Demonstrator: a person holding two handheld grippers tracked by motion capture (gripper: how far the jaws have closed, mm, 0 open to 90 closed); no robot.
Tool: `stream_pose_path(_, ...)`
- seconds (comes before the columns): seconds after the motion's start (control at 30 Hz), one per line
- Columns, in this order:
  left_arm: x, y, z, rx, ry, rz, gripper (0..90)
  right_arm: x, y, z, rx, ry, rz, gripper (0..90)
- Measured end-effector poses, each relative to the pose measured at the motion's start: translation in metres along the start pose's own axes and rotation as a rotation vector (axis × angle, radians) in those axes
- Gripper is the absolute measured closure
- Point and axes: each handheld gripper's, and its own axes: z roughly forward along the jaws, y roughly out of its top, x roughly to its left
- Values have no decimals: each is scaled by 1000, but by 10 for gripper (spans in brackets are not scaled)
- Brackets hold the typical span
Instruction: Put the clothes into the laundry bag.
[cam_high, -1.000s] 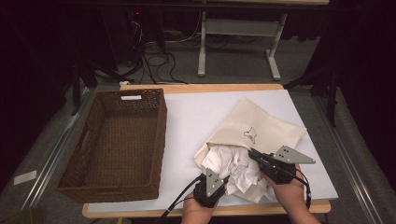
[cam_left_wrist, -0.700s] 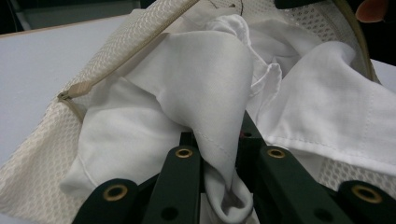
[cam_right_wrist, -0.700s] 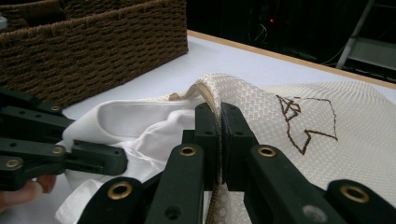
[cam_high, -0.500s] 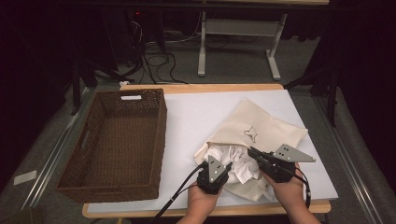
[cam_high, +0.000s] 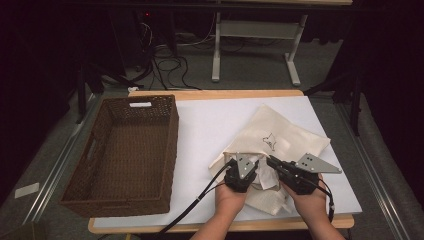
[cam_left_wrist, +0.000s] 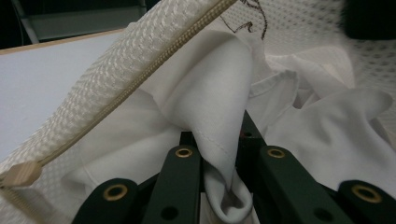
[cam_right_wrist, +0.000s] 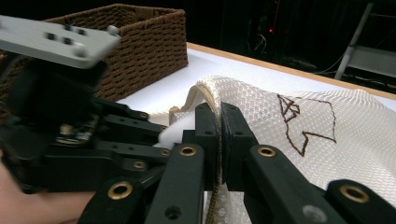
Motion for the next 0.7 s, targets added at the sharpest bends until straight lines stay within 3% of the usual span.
stream_pose_path(0.13, -1, -3, 1, -5, -6, 7, 795, -1, 0, 0, -2, 4, 0, 877)
stream_pose_path(0.33, 5, -16, -16, 17, -73, -13, 472, 0, -2, -1, 5, 2, -5, 877)
stream_pose_path(0.37, 9, -20, -22, 32, -102, -15, 411, 1, -2, -2, 8, -1, -7, 876)
stream_pose_path(0.4, 9, -20, -22, 32, -102, -15, 390, 1, -2, -2, 10, -2, -9, 876)
stream_pose_path(0.5, 13, -28, -21, 115, -121, 14, 316, 1, -2, -2, 12, -5, -11, 876)
stream_pose_path(0.53, 13, -28, -21, 115, -121, 14, 335, 1, -2, -2, 12, -5, -11, 876)
stream_pose_path(0.57, 13, -29, -17, 159, -117, 28, 375, 2, -3, -2, 12, -4, -12, 876)
stream_pose_path(0.6, 13, -29, -17, 159, -117, 28, 416, 2, -3, -3, 13, -5, -10, 876)
stream_pose_path(0.63, 13, -28, -16, 180, -116, 45, 497, 2, -3, -3, 14, -8, -3, 877)
stream_pose_path(0.7, 13, -27, -12, 207, -119, 37, 604, 2, -4, -2, 14, -5, -11, 877)
